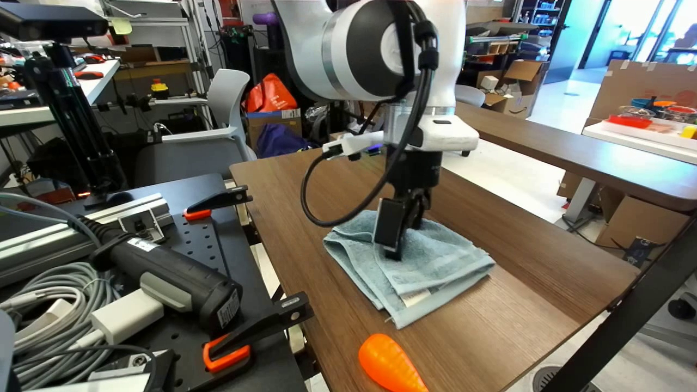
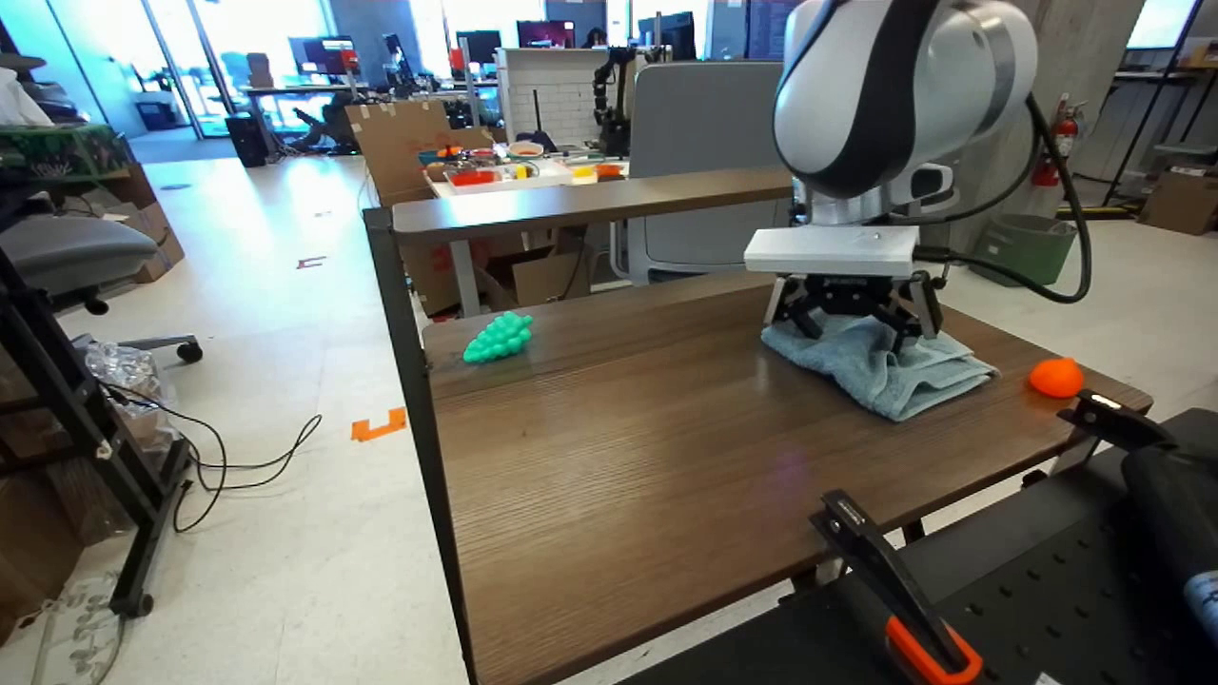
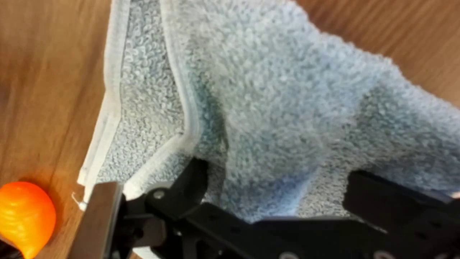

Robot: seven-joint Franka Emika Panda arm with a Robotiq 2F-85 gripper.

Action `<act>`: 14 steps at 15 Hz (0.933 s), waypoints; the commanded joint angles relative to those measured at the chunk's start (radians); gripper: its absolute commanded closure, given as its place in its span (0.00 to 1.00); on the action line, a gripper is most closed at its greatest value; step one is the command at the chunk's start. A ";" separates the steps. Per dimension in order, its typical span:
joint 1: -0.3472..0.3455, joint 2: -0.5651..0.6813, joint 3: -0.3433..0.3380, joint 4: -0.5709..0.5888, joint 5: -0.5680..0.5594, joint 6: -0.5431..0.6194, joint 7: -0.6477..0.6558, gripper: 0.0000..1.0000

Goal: Use the towel the table

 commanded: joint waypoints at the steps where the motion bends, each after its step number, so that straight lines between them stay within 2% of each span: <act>1: -0.077 0.100 -0.002 0.096 0.085 0.138 0.002 0.00; 7: -0.114 0.176 -0.050 0.179 0.176 0.223 0.017 0.00; 12: -0.135 0.207 -0.030 0.229 0.274 0.396 0.007 0.00; 14: -0.150 0.217 -0.003 0.236 0.316 0.470 -0.015 0.00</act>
